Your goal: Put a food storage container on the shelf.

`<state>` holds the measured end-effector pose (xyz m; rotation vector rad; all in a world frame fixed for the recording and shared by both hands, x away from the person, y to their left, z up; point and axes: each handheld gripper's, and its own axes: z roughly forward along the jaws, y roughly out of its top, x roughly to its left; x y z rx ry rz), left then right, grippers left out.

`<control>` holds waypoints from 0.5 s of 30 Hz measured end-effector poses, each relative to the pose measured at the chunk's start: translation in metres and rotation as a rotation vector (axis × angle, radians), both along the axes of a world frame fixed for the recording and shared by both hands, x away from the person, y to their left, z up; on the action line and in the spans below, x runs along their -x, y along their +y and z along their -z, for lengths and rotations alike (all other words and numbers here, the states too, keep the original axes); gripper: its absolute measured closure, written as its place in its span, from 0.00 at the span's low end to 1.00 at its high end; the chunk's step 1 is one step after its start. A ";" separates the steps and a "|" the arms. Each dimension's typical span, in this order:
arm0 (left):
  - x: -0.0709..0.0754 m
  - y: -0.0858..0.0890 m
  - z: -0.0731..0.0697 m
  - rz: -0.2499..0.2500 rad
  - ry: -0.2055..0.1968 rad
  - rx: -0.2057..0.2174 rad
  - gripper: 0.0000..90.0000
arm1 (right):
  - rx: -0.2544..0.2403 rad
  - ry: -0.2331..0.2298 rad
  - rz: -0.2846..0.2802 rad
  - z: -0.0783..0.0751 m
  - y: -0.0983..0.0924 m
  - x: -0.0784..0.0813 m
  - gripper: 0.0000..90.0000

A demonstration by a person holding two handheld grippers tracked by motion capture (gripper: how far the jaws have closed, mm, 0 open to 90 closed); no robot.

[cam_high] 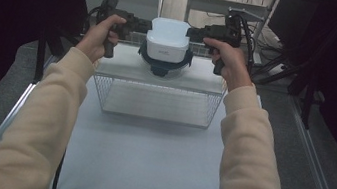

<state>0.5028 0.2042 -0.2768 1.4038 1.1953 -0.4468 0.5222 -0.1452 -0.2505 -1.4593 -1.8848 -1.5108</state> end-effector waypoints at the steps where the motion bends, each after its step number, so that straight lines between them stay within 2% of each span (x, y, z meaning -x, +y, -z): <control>1: 0.000 -0.001 0.000 -0.003 -0.002 -0.012 0.73 | 0.000 -0.004 0.002 -0.001 0.001 0.001 0.75; 3: 0.002 0.000 -0.002 -0.027 -0.029 -0.037 0.62 | 0.043 -0.038 0.008 -0.003 0.002 0.004 0.61; 6: 0.008 0.005 -0.006 -0.064 -0.073 -0.064 0.43 | 0.095 -0.120 0.062 -0.009 -0.001 0.012 0.42; 9: 0.020 0.012 -0.010 -0.073 -0.141 -0.084 0.34 | 0.134 -0.219 0.069 -0.018 -0.008 0.024 0.37; 12: 0.035 0.016 -0.016 -0.080 -0.220 -0.146 0.30 | 0.128 -0.305 0.052 -0.023 -0.016 0.039 0.33; 15: 0.057 0.019 -0.018 -0.096 -0.295 -0.199 0.29 | 0.134 -0.369 0.027 -0.023 -0.026 0.057 0.31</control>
